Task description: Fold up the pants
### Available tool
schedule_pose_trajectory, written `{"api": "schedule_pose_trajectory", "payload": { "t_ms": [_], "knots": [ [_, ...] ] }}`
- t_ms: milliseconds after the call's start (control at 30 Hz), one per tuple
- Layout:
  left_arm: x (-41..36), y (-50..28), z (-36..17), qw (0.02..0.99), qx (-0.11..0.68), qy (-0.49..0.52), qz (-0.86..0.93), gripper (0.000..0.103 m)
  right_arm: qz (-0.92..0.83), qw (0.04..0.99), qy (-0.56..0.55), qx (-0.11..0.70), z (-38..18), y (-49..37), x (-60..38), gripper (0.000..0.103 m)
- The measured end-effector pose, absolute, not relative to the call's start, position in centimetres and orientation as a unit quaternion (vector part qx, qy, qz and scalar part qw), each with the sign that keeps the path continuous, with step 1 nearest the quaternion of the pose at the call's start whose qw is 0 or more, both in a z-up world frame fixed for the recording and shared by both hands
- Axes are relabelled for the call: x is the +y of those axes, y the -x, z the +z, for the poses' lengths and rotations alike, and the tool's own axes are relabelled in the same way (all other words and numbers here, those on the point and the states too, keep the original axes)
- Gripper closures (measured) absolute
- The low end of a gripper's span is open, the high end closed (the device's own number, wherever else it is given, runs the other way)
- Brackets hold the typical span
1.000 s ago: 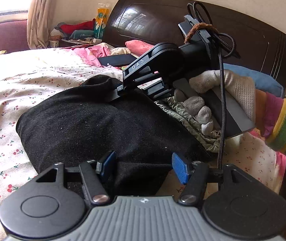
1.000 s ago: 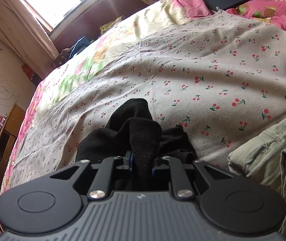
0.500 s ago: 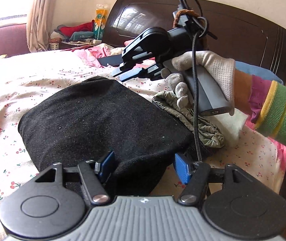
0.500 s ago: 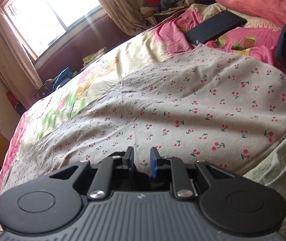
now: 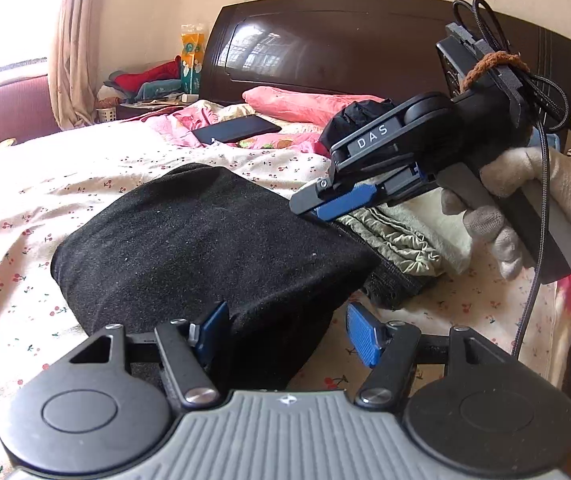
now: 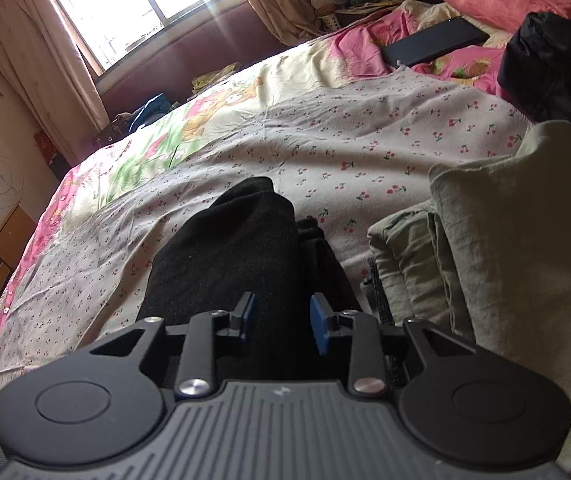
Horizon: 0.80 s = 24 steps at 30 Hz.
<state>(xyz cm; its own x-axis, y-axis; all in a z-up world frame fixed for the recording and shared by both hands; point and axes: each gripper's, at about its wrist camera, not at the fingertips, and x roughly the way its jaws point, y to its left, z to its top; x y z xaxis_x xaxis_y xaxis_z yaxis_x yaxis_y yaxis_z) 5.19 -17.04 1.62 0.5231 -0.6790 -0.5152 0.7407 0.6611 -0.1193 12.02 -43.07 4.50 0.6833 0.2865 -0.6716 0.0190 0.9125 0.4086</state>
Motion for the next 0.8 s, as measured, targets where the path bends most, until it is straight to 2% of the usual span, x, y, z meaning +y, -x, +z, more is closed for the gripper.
{"api": "schedule_pose_trajectory", "payload": {
  "t_ms": [100,133,300,367,500,567,700,800],
  "knots": [
    [-17.6,-5.2,1.6,0.87,0.267,-0.068,-0.408,0.025,0.093,0.879,-0.218,0.413,2.9,-12.0,-43.2,0.063],
    [-17.7,-5.3,1.6,0.87,0.267,-0.07,-0.409,0.025,0.101,0.873,-0.233,0.416,2.6,-12.0,-43.4,0.059],
    [-18.1,-5.3,1.6,0.869,0.262,-0.077,-0.412,0.025,0.107,0.862,-0.254,0.426,2.3,-11.6,-44.5,0.064],
    [-17.9,-5.4,1.6,0.869,0.262,-0.07,-0.413,0.025,0.094,0.865,-0.256,0.42,2.3,-11.2,-45.2,0.059],
    [-17.9,-5.6,1.2,0.869,0.267,-0.066,-0.411,0.024,0.104,0.859,-0.279,0.415,1.8,-10.8,-45.6,0.059],
    [-18.0,-5.6,1.3,0.869,0.267,-0.069,-0.411,0.024,0.117,0.856,-0.273,0.422,1.8,-10.8,-45.1,0.063],
    [-17.8,-5.7,1.2,0.87,0.265,-0.06,-0.412,0.024,0.151,0.862,-0.256,0.411,3.2,-10.3,-44.6,0.064],
    [-18.1,-6.0,0.9,0.87,0.272,-0.052,-0.408,0.024,0.144,0.861,-0.267,0.408,2.3,-11.5,-44.8,0.064]
  ]
}}
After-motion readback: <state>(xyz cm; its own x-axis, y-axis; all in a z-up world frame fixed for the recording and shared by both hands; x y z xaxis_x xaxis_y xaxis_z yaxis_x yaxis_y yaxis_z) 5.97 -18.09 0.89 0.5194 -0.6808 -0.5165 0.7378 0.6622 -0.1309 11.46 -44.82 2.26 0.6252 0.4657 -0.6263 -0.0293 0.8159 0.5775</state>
